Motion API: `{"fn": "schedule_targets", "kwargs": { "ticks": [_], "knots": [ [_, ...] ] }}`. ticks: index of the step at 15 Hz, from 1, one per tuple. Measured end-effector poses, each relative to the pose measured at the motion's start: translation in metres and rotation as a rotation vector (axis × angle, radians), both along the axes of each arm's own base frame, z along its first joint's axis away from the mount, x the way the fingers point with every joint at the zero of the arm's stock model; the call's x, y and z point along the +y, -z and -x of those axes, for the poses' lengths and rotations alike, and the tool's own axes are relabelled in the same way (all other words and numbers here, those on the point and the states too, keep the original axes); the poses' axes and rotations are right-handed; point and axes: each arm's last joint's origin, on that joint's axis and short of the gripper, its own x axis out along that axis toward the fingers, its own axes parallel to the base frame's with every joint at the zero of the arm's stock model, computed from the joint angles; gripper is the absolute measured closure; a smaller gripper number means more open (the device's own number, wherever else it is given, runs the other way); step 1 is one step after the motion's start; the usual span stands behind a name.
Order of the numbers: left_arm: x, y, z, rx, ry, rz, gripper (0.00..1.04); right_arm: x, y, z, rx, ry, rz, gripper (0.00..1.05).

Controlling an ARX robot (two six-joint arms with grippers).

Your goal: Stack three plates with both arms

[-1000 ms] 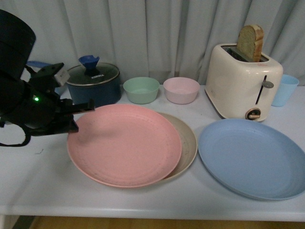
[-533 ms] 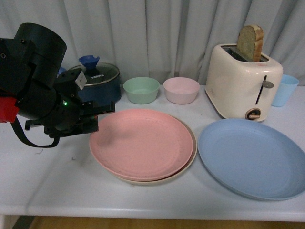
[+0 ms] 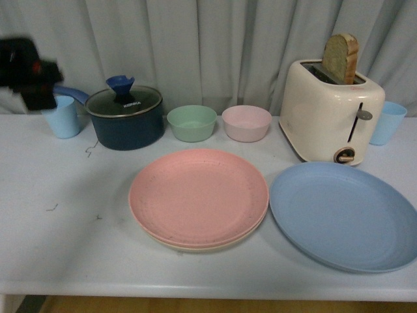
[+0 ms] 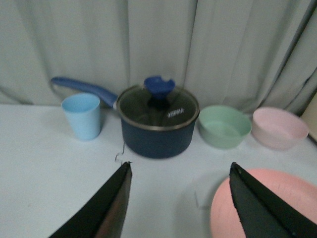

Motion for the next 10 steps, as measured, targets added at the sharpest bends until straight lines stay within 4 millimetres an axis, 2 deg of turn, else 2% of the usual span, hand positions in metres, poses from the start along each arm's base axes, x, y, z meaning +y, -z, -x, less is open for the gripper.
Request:
{"fn": "schedule_targets", "kwargs": {
  "ticks": [1,3,4,5,6,7,10],
  "knots": [
    [0.005,0.012,0.019,0.006,-0.004,-0.028,0.54,0.000,0.000,0.000,0.000,-0.001,0.000,0.06],
    [0.012,-0.009,0.042,-0.113,-0.010,-0.038,0.78,0.000,0.000,0.000,0.000,-0.001,0.000,0.06],
    [0.015,-0.007,0.054,-0.112,-0.012,-0.040,0.91,0.000,0.000,0.000,0.000,-0.001,0.000,0.06],
    [0.017,0.005,0.066,-0.096,-0.006,-0.041,1.03,0.000,0.000,0.000,0.000,-0.001,0.000,0.06],
    [0.019,0.018,0.077,-0.033,-0.004,-0.048,1.03,0.000,0.000,0.000,0.000,-0.001,0.000,0.06],
    [0.033,0.007,0.097,-0.090,-0.020,-0.046,1.03,0.000,0.000,0.000,0.000,0.000,0.000,0.06],
    [0.031,0.013,0.120,-0.060,-0.005,-0.045,1.03,0.000,0.000,0.000,0.000,-0.001,0.000,0.06]
  ]
}}
